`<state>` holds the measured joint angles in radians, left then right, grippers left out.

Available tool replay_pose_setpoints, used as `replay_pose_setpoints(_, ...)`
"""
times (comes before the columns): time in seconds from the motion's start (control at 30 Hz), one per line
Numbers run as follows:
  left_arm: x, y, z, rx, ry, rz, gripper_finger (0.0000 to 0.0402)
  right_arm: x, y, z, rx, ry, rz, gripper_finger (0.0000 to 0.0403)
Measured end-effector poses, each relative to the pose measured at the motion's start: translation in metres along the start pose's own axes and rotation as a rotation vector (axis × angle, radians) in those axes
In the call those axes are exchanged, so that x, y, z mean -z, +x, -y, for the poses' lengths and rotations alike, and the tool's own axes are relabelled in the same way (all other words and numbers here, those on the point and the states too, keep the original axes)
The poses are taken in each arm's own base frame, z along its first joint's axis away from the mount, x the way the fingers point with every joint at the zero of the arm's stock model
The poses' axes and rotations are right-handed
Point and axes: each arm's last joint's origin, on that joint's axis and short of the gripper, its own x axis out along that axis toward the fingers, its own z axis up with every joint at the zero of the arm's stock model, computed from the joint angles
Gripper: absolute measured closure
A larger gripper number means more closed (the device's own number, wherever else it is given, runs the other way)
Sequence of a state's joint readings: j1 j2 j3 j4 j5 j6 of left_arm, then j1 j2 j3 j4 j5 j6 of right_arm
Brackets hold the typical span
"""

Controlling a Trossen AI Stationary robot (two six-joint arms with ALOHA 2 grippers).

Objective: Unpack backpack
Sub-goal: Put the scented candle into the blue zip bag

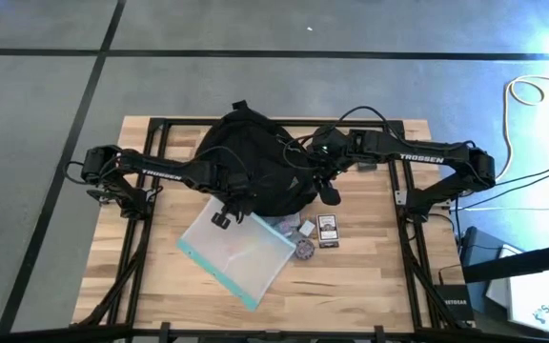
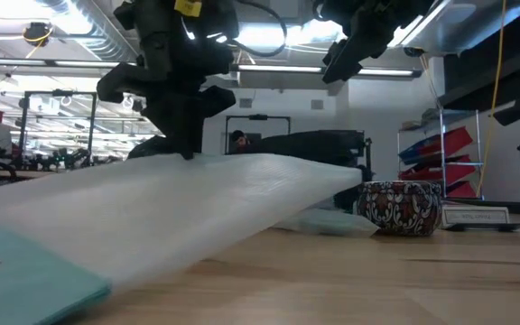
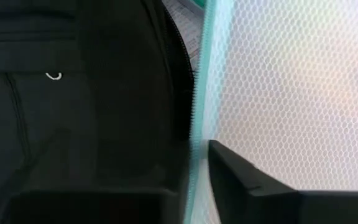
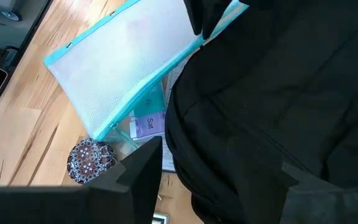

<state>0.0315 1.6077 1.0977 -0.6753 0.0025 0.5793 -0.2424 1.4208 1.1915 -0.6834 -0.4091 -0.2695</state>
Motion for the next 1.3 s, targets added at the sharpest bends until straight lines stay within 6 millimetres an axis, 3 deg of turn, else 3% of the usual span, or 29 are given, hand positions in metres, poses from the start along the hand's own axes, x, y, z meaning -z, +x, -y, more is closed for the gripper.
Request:
replay_pose_setpoints(0.1,0.001,0.0,0.001,0.014,-0.002,-0.002,0.0397,0.0,0.0,0.0,0.0,0.0,0.0,0.0236)
replay_pose_setpoints(0.53,-0.002,0.002,0.013,0.037,0.027,-0.05,0.0401,0.0,0.0,0.0,0.005,0.002,-0.001,0.0236)
replay_pose_setpoints(0.73,-0.007,-0.017,0.031,0.08,-0.011,-0.009,0.0401,0.003,0.002,-0.001,-0.028,0.019,-0.009,0.0236)
replay_pose_setpoints(0.93,-0.016,-0.053,0.054,0.08,0.026,0.124,0.0401,0.006,0.034,-0.004,-0.315,-0.033,0.262,0.0236)
replay_pose_setpoints(1.07,-0.016,-0.068,0.065,0.137,-0.007,0.182,0.0402,0.007,0.056,-0.019,-0.412,-0.092,0.314,0.0236)
replay_pose_setpoints(1.17,-0.02,-0.072,0.076,0.153,0.001,0.195,0.0402,0.002,0.073,-0.034,-0.335,-0.167,0.324,0.0236)
replay_pose_setpoints(1.3,-0.027,-0.074,0.09,0.08,0.062,0.208,0.0401,-0.005,0.107,-0.052,-0.053,-0.317,0.367,0.0236)
